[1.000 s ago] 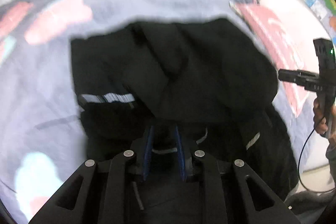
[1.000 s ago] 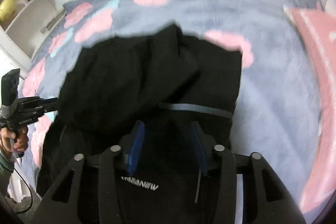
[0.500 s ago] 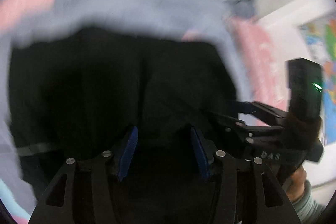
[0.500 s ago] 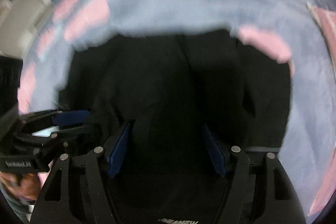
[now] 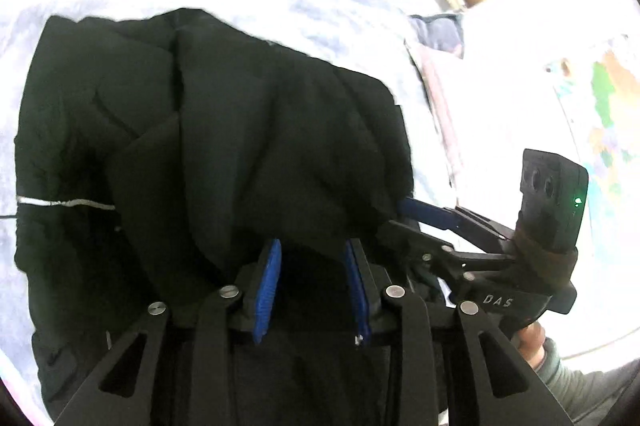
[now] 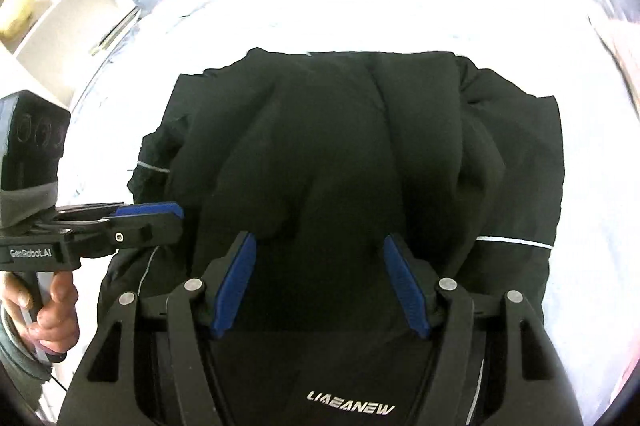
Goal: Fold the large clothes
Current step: 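Release the jacket from both grippers and lift them away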
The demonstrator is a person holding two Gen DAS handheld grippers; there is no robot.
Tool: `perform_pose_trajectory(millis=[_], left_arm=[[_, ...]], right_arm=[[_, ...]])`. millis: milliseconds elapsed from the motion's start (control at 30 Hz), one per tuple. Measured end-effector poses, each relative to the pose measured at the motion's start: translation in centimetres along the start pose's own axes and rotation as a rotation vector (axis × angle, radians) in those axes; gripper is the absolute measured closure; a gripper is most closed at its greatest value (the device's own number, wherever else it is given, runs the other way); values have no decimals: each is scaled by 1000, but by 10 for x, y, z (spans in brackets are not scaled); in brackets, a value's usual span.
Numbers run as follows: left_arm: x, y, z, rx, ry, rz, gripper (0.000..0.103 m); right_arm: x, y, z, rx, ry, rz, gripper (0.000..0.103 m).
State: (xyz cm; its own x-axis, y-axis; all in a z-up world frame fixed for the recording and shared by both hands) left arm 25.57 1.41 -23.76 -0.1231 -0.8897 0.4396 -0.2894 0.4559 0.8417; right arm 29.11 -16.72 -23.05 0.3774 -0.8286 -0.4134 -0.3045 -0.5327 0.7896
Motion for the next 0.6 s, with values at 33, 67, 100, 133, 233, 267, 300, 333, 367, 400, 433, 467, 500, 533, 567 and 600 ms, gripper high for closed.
perform_pose_trajectory(millis=[33, 67, 100, 133, 233, 267, 300, 333, 367, 400, 433, 467, 500, 533, 567, 600], left_arm=[[1, -6, 1, -11, -9, -37, 69], [-2, -16, 0, -32, -13, -88, 69], [-6, -32, 2, -75, -10, -151, 69], [-15, -53, 6, -127, 10, -173, 69], [-47, -80, 8, -177, 213, -75, 69], [-50, -77, 5, -186, 254, -56, 69], [-48, -72, 3, -181, 251, -58, 69], [-43, -62, 6, -161, 226, -69, 69], [-38, -54, 9, -140, 195, -85, 69], [-30, -39, 15, -114, 151, -114, 69], [-27, -30, 21, -101, 132, -128, 69], [-23, -17, 27, -85, 114, -137, 69], [-20, 2, 38, -70, 100, -140, 68], [-21, 17, 47, -62, 97, -144, 68], [-25, 33, 57, -58, 103, -153, 64], [-30, 44, 66, -54, 109, -161, 61]], right_arm=[[-2, -6, 5, -13, 5, 19, 32], [-3, -17, 10, -44, 8, 41, 32], [1, -36, 17, -97, 5, 85, 32], [5, -50, 20, -134, 6, 117, 32], [17, -75, 34, -121, 2, 147, 30], [16, -72, 35, -111, -11, 151, 30], [15, -68, 35, -108, -28, 155, 29], [14, -65, 35, -108, -48, 152, 29], [14, -57, 37, -110, -78, 133, 29], [14, -52, 38, -112, -97, 117, 29], [15, -40, 45, -105, -130, 86, 29], [14, -26, 53, -86, -151, 57, 29], [13, -14, 60, -72, -161, 42, 29], [12, 2, 74, -57, -178, 31, 29], [13, 13, 87, -52, -193, 34, 29], [15, 22, 99, -53, -212, 38, 29]])
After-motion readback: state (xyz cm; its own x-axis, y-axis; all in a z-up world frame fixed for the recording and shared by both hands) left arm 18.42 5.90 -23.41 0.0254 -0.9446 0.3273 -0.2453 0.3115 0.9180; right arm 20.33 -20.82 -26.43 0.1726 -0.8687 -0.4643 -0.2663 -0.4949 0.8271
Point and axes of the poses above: each gripper's, at about its wrist camera, not at the fingertips, and y roughly against the way its jaws point, x to its right, z to its underside, the point moved 1 cm from there along -y, roughly the way its jaws point, and after that the axes turned 13 degrees about -z, right-handed, at the moved point
